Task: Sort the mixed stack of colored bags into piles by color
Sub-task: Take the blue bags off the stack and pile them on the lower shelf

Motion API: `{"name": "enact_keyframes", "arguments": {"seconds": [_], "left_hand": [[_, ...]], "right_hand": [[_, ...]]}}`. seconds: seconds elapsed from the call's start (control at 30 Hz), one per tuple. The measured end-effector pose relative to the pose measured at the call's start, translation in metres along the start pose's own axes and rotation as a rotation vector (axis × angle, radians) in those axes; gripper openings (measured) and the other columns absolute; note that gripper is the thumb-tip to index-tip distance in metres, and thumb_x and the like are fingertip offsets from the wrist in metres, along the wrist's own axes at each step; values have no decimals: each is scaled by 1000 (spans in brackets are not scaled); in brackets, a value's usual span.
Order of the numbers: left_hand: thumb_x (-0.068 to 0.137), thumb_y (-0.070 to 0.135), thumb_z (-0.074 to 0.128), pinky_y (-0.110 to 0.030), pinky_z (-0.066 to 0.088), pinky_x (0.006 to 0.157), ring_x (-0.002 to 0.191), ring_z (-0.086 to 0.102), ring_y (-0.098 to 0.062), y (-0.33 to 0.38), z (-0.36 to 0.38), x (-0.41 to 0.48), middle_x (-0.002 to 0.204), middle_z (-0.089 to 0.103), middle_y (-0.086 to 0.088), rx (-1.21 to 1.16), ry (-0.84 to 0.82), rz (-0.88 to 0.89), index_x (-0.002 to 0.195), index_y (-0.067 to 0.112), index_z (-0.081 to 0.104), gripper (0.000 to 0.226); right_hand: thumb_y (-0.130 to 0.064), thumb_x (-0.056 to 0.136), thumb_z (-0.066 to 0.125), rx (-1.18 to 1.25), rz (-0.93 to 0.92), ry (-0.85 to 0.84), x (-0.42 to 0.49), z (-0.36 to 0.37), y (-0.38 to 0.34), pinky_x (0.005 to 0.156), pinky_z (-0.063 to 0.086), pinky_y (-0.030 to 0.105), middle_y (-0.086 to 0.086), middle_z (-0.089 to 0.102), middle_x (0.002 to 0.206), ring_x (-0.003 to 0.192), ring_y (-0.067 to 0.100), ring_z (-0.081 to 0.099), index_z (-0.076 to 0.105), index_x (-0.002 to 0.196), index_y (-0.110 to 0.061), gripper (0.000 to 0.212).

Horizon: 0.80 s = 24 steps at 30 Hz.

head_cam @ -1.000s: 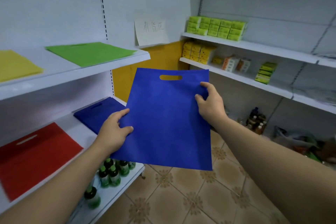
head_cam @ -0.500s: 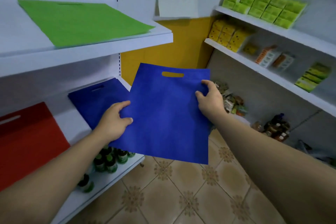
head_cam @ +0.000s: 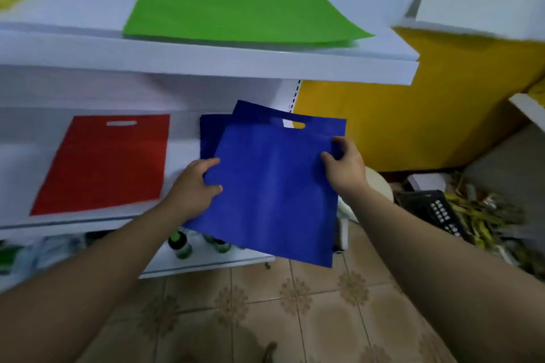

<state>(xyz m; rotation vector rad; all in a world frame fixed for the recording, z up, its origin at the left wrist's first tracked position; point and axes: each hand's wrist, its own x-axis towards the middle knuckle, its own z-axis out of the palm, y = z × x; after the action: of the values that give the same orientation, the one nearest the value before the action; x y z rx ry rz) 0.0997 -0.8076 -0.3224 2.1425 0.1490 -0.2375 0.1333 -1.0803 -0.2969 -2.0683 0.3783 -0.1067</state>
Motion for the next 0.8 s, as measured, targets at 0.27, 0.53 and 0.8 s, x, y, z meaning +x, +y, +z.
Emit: {"name": "enact_keyframes", "arguments": {"seconds": [0.27,0.53,0.8], "left_hand": [[91,7,59,-36,34,108,127,43,-28,-24,43,34,146,33,-10,68,165,-131,143,11,36,58],[90,14,62,-23,29,103,128,40,-22,-57,41,84,145,34,-4,195,287,-102,143,6,36,59],[64,71,68,-44,10,118,146,-6,-24,-85,66,82,158,-10,5,594,-126,-164,150,36,12,108]], "right_hand": [[-4,94,52,-47,-72,-281,80,57,46,93,49,32,0,53,130,110,15,52,49,130,-18,39],[-12,98,51,-209,-201,-295,139,112,56,91,42,24,7,50,137,116,21,52,47,137,-11,40],[-53,91,53,-723,-257,-449,159,142,80,112,30,42,13,14,156,140,35,26,19,151,-20,76]]}}
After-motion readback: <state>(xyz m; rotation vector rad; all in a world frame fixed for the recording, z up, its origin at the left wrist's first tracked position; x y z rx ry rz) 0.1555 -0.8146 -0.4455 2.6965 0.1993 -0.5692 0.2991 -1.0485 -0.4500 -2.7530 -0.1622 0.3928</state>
